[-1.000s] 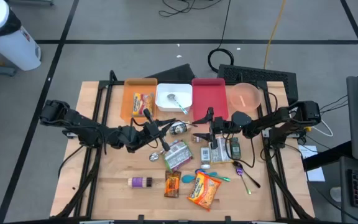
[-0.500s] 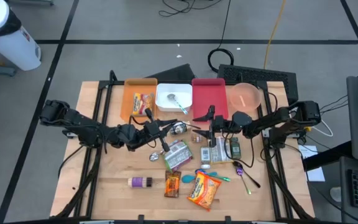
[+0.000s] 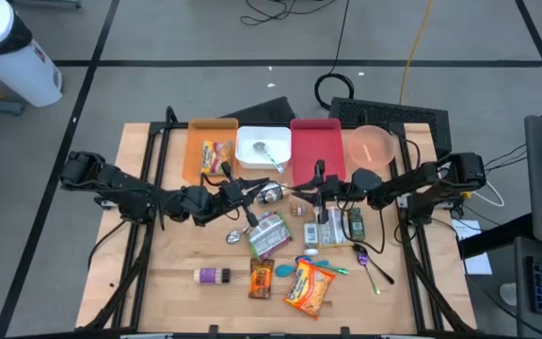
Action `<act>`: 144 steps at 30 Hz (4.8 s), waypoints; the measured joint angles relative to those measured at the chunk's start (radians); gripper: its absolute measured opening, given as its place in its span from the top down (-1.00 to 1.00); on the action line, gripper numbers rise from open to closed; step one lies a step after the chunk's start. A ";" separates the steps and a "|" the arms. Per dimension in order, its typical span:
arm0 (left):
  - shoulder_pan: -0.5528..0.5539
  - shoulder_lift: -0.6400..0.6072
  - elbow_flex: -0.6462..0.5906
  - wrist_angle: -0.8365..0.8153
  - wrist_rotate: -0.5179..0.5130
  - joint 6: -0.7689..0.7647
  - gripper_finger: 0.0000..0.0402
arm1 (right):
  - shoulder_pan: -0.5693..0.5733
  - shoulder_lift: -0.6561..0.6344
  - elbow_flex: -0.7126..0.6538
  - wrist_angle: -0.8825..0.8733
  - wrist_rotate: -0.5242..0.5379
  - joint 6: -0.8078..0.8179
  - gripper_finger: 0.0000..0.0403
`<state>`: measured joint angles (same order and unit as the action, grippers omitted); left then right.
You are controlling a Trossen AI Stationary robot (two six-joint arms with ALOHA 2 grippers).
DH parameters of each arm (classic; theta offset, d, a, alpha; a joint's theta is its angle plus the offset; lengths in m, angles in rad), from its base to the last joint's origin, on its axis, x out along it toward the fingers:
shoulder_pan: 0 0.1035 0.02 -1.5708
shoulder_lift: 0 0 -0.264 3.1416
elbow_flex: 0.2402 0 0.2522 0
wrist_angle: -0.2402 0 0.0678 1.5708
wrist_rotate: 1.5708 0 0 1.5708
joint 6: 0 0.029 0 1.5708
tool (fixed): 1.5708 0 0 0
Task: Pick & Place Food Item
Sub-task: Put the left purple spoon into the white bin
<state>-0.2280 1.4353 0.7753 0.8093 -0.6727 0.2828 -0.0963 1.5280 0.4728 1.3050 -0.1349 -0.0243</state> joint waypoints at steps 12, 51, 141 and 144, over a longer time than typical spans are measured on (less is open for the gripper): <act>0.014 -0.004 0.000 -0.015 0.001 0.018 0.67 | -0.001 0.000 0.000 -0.023 0.006 -0.015 0.99; -0.315 -0.389 0.000 -0.949 -0.623 -0.514 -0.07 | -0.076 0.002 0.814 -1.545 0.373 -0.117 1.00; 0.156 -0.280 -0.129 -1.036 -0.095 -0.468 -0.06 | -0.235 0.423 1.056 -1.756 0.157 0.405 1.00; 0.182 -0.249 -0.129 -1.031 -0.083 -0.468 -0.06 | -0.235 0.423 1.056 -1.755 0.157 0.404 1.00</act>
<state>-0.0458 1.1868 0.6468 -0.2220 -0.7561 -0.1852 -0.3317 1.9511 1.5291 -0.4497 0.0216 0.3801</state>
